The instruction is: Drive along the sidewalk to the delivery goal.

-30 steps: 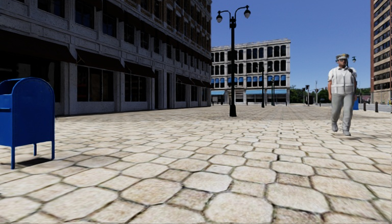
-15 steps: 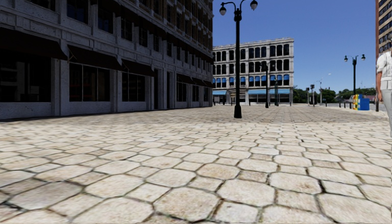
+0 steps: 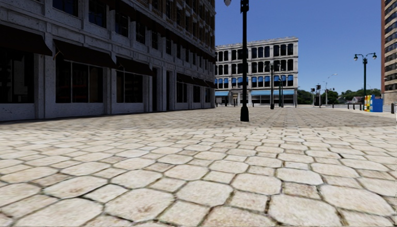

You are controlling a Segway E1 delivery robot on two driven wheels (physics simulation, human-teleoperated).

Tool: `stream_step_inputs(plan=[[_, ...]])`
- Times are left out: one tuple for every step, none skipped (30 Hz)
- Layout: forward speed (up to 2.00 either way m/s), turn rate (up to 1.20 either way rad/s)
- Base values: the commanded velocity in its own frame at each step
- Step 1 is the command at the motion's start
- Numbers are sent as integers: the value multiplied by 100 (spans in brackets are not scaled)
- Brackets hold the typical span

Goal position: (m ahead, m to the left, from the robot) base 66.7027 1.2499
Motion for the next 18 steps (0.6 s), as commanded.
stream_step_inputs(plan=[[200, -59], [200, -62], [200, -62], [200, -63], [200, -64], [200, -64], [200, -64], [200, -64], [200, -64], [200, -64], [200, -64], [200, -64], [200, -64], [200, -64], [200, -64], [200, -64], [200, -64], [200, -64]])
